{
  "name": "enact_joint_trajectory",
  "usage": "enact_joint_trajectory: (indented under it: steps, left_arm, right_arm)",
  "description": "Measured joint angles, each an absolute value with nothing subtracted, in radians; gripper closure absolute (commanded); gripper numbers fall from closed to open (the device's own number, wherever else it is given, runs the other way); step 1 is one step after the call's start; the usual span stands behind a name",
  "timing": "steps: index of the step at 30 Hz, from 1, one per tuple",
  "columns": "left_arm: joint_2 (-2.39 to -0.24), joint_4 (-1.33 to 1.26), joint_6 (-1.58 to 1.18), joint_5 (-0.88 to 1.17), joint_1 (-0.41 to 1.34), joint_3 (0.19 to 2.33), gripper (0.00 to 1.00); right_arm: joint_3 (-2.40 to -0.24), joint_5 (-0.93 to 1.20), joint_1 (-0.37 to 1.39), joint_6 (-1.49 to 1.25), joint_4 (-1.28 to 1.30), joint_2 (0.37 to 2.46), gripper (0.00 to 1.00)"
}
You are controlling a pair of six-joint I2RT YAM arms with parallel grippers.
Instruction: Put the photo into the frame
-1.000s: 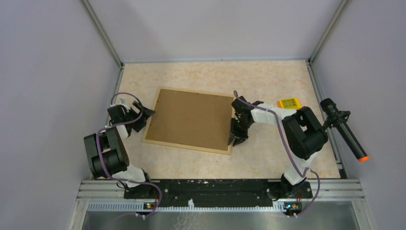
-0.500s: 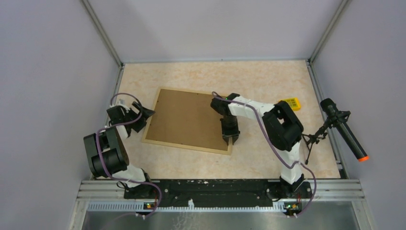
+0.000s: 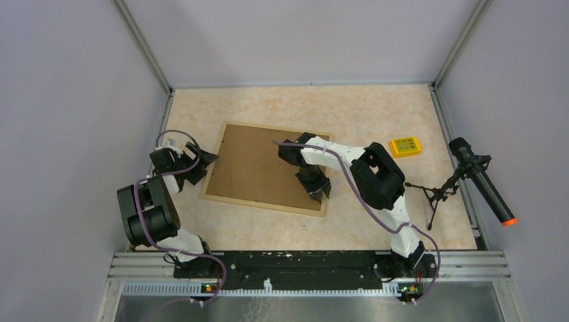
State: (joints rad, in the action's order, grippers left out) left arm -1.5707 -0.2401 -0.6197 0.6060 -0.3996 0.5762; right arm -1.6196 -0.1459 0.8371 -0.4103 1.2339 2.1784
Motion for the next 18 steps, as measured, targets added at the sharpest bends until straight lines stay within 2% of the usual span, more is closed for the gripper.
enact_joint_trajectory:
  steps: [7,14,18]
  left_arm:
    - [-1.588,-0.241,-0.622,0.670,-0.399,0.576,0.06]
    - [-1.574,-0.195,-0.607,0.677,-0.395,0.595,0.05]
    - [-1.523,-0.067,-0.564,0.638,-0.384,0.625,0.02]
  right_arm:
    - [-1.599,-0.166,0.844,-0.194,1.221,2.172,0.62]
    - [-1.492,-0.152,0.818,-0.100,1.119,2.068,0.38]
    - [-1.399,-0.072,0.743,-0.135,1.029,1.961,0.35]
